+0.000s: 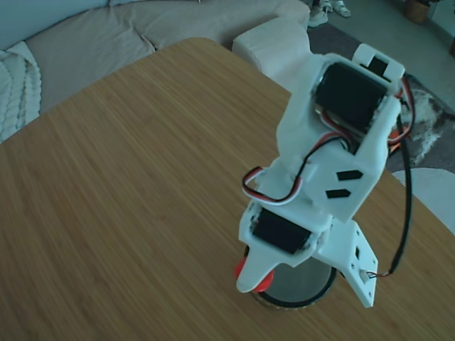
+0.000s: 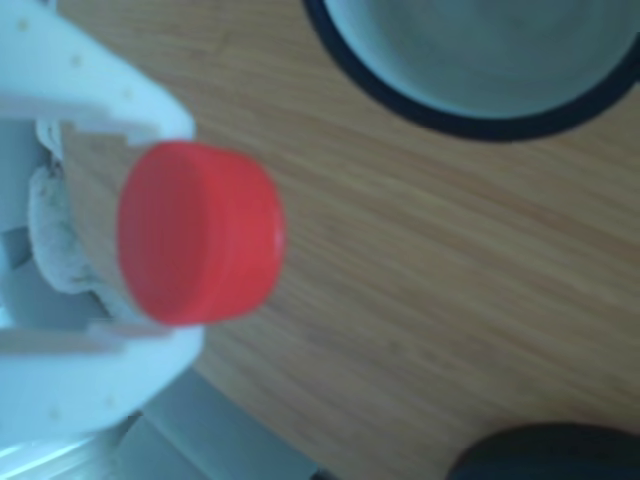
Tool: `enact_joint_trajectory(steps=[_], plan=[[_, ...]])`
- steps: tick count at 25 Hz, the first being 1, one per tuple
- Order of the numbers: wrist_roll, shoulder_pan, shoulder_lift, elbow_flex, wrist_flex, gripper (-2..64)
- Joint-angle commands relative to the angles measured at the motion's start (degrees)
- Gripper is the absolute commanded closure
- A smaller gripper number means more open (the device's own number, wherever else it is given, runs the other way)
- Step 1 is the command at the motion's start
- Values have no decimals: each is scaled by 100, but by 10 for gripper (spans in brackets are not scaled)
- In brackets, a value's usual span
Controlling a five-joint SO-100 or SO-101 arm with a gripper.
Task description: Grasp a red cap and put it in the cup.
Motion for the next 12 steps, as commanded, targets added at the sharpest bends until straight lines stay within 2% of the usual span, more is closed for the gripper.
enact_joint_trajectory(steps=[1,12], plan=[[26,-97,176,-132,167,521],[-18,123,88,448,220,515]])
